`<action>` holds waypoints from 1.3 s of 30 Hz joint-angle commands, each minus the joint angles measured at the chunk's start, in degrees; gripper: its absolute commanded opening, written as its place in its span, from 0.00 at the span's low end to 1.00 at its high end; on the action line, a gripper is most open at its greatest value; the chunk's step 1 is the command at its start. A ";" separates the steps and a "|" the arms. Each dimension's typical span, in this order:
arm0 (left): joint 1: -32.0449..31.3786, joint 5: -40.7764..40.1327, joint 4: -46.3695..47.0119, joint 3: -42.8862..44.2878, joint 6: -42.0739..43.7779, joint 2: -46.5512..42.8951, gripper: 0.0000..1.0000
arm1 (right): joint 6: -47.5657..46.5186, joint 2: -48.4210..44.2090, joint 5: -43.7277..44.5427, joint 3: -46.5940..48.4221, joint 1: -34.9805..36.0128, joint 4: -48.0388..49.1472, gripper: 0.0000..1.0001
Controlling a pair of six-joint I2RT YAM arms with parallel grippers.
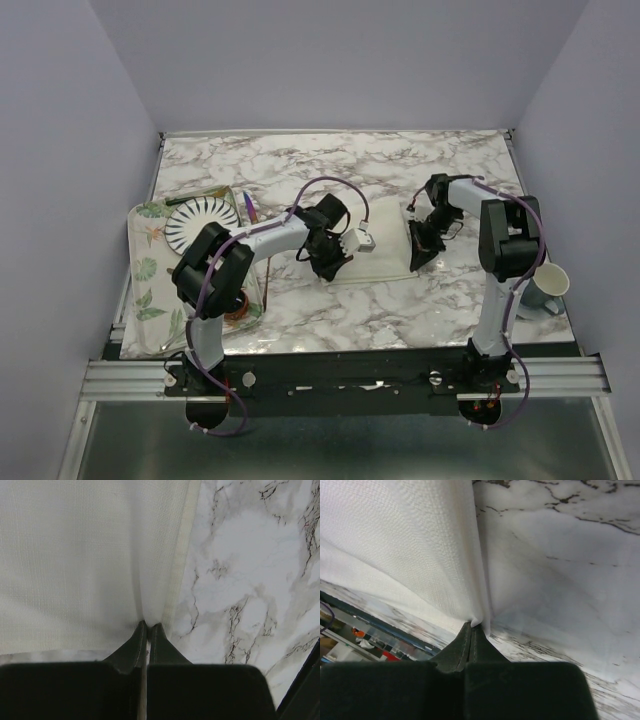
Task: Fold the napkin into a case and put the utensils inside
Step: Fold the rectangle-folded napkin at the center of the board.
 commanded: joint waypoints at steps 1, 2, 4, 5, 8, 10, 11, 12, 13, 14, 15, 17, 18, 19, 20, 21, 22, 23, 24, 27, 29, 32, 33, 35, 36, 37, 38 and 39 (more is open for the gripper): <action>0.41 -2.52 -1.96 -0.58 -0.44 -0.39 0.00 | -1.36 -1.18 3.16 3.72 -0.30 -1.80 0.01; 0.50 -2.61 -2.39 -0.14 -0.45 -1.27 0.00 | -1.71 -2.23 2.81 4.25 -0.30 -3.20 0.01; 0.50 -2.69 -3.27 1.35 -0.36 -3.73 0.00 | -2.41 -5.73 1.85 4.70 -0.30 -4.26 0.01; 0.50 -2.78 -4.50 1.89 -0.36 -4.35 0.00 | -2.42 -6.80 1.49 4.52 -0.30 -5.05 0.01; 0.41 -1.65 -6.35 3.38 -0.80 -5.76 0.00 | -2.16 -8.91 0.35 1.98 -0.13 -5.32 0.01; 0.32 -1.29 -6.62 3.30 -1.24 -6.37 0.00 | -2.16 -8.57 0.95 0.31 -0.13 -4.62 0.01; 0.15 -1.12 -6.62 3.21 -1.41 -6.38 0.00 | -2.07 -7.79 1.48 -1.44 -0.04 -3.40 0.01; -0.11 -1.03 -6.53 2.95 -1.41 -6.29 0.00 | -1.98 -7.34 1.84 -2.07 -0.04 -2.69 0.01; -0.03 -1.29 -6.36 2.42 -1.41 -5.68 0.00 | -1.63 -6.73 2.54 -2.68 -0.04 -1.99 0.01; -0.12 -1.29 -6.09 2.24 -1.41 -5.15 0.00 | -1.45 -6.11 2.80 -2.86 0.05 -1.37 0.01; -0.12 -1.55 -6.09 1.98 -1.24 -4.63 0.00 | -1.45 -4.45 2.89 -2.69 0.13 -1.19 0.01; -0.20 -2.08 -5.04 0.93 -1.15 -3.22 0.00 | -1.36 -3.21 3.59 -2.07 0.31 -0.67 0.01; -0.20 -2.25 -4.78 0.58 -0.89 -2.78 0.00 | -1.45 -2.16 3.94 -1.38 0.66 -0.40 0.01; -0.12 -2.69 -4.42 0.05 -0.71 -1.90 0.00 | -1.54 -1.54 4.73 -0.93 0.92 -0.31 0.01; -0.20 -3.04 -3.90 -0.13 -0.54 -1.46 0.00 | -1.63 -0.93 5.00 -0.23 1.53 -0.66 0.01; -0.12 -3.13 -3.98 -0.04 -0.45 -0.93 0.00 | -1.89 -0.40 5.18 0.64 1.80 -0.75 0.01; -0.12 -3.48 -3.98 -0.04 -0.36 0.20 0.00 | -1.98 0.56 5.96 1.09 1.98 -1.01 0.02; -0.12 -3.66 -3.98 0.04 -0.10 0.65 0.00 | -2.15 0.92 6.32 1.35 2.42 -1.10 0.03; -0.12 -3.84 -3.81 0.04 -0.10 1.00 0.00 | -2.16 1.10 6.67 1.44 2.42 -1.19 0.05; -0.03 -4.36 -3.81 -0.22 0.08 1.79 0.08 | -2.42 1.45 7.81 1.88 2.59 -1.28 0.14; 0.06 -3.93 -4.24 -0.39 0.17 1.36 0.20 | -2.68 1.36 8.08 2.41 2.42 -1.63 0.18; 0.32 -2.70 -5.12 -0.40 -0.01 -1.45 0.39 | -3.38 0.32 8.25 3.02 2.51 -2.77 0.20; 0.50 -1.65 -5.47 -0.13 -0.27 -2.50 0.45 | -3.56 -0.13 8.08 3.20 2.51 -3.73 0.21; 0.85 0.20 -7.31 1.53 -0.36 -5.58 0.48 | -4.79 -1.53 7.38 4.34 2.42 -5.14 0.30; 1.20 1.60 -7.58 2.06 -0.71 -6.63 0.50 | -5.31 -3.36 6.94 4.78 2.33 -6.10 0.33; 2.07 2.22 -7.76 3.28 -1.49 -8.73 0.50 | -6.54 -4.43 6.41 5.22 2.33 -6.29 0.34; 2.60 2.75 -8.11 3.82 -1.76 -9.45 0.51 | -7.16 -5.39 5.45 5.57 2.33 -6.46 0.39; 3.13 3.19 -7.85 4.43 -2.03 -10.15 0.53 | -7.95 -7.41 4.49 6.88 2.16 -6.81 0.39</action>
